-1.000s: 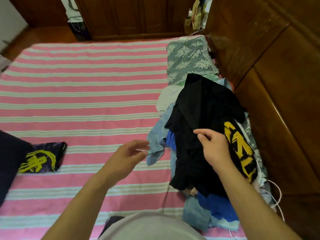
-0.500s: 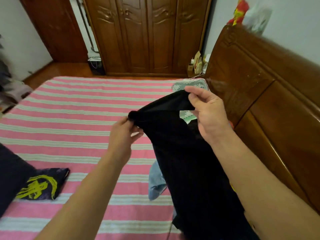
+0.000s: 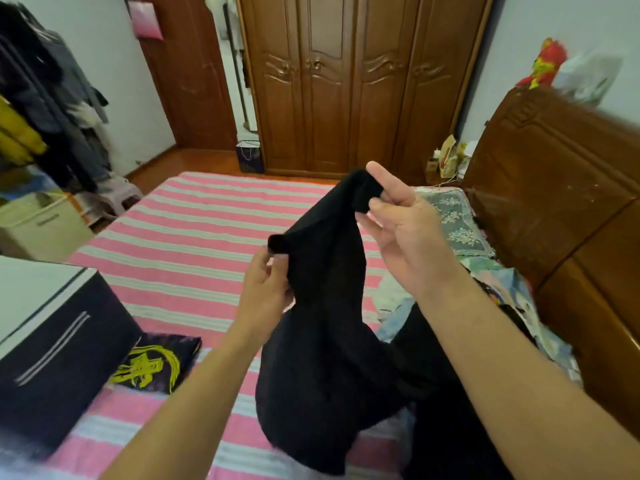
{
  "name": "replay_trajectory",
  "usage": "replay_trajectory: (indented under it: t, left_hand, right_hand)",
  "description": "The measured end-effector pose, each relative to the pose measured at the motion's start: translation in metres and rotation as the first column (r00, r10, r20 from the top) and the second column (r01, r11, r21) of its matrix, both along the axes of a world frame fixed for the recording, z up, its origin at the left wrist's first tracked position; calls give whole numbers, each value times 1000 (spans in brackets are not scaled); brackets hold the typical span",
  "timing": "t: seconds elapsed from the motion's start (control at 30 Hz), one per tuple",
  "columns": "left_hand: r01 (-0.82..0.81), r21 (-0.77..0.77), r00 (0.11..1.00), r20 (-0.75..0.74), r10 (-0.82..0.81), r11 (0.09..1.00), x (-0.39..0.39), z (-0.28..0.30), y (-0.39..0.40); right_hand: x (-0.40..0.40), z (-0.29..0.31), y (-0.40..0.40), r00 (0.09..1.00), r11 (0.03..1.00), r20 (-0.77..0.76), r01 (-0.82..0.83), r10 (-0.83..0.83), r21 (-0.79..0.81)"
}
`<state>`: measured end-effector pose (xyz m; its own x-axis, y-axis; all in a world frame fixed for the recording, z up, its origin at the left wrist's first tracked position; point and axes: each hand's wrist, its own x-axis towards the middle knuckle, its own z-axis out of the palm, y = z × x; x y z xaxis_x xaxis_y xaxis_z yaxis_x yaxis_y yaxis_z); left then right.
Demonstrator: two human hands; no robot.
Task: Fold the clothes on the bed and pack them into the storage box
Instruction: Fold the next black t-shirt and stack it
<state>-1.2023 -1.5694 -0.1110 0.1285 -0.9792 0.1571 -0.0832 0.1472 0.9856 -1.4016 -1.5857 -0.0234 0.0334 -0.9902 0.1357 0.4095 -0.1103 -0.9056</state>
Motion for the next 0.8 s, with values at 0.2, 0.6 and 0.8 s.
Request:
replay_trajectory:
  t: [0.2,0.6,0.8]
  left_hand:
    - [282,153,918,242,-313,947,11,-95,14]
    - [191,505,448,718,-533,841,234,-159,19]
    - [87,224,696,683,-220,971,306,-92,-16]
  right_hand:
    - [53,-27,46,997,998,81,2,-7,63]
    - [68,-5,7,820,834,164,525,-549,168]
    - [90,-28,-42,893,842,-22,431,-449,325]
